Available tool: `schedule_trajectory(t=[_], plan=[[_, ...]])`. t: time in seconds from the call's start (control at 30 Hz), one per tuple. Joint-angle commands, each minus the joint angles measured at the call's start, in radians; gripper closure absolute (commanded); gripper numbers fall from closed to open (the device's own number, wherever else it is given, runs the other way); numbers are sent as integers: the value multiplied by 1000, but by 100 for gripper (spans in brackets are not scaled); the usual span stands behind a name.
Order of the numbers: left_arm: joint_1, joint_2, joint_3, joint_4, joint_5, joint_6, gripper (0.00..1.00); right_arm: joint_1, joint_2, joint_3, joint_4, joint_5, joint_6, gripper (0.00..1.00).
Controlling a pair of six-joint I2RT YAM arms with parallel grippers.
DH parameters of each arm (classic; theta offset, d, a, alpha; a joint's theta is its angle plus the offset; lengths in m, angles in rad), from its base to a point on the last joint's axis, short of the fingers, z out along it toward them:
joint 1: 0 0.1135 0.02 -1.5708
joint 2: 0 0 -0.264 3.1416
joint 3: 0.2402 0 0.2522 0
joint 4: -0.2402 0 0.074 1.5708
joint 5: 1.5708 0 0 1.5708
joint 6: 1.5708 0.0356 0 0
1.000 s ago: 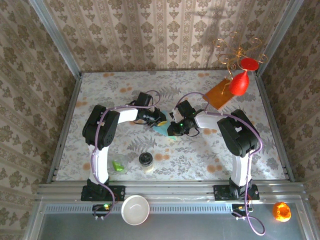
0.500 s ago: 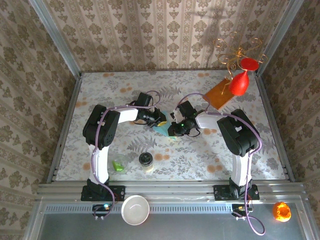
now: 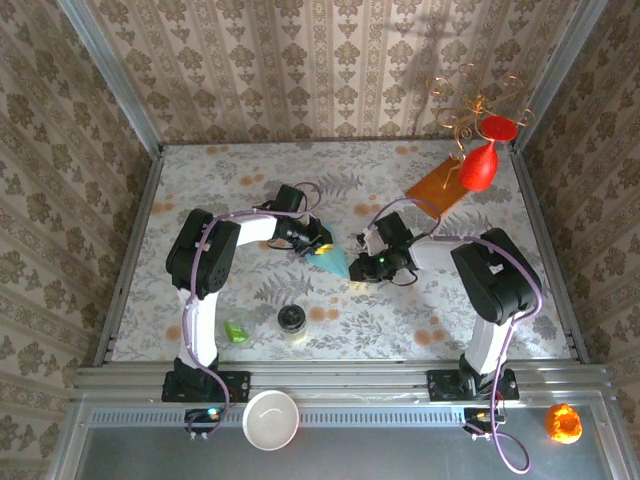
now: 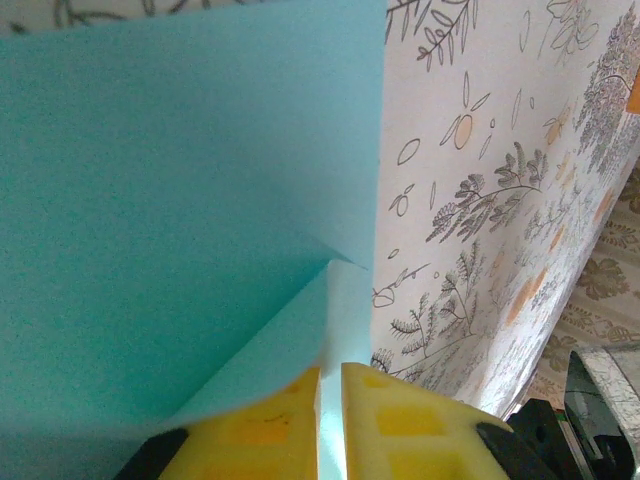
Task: Fold a paper plane with a square sheet of paper (pick it up from the middle)
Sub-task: Fourth fold the wing at the center of the table.
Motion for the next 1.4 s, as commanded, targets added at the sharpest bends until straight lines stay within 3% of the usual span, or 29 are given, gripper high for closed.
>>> schedule_trajectory(t=[0.0, 0.3, 0.7, 1.07, 1.37], plan=[[15, 55, -3, -96, -85, 22, 84, -12, -38, -63, -119, 18, 21, 84], [8, 52, 4, -90, -74, 24, 84, -15, -169, -22, -48, 61, 79, 83], [4, 47, 18, -89, -68, 18, 84, 40, 79, 211, -67, 72, 92, 90], [-8, -30, 20, -60, -89, 51, 85, 42, 171, 212, -155, 166, 63, 93], [-50, -116, -56, 58, -82, 77, 88, 37, 212, 221, -226, 177, 83, 96]])
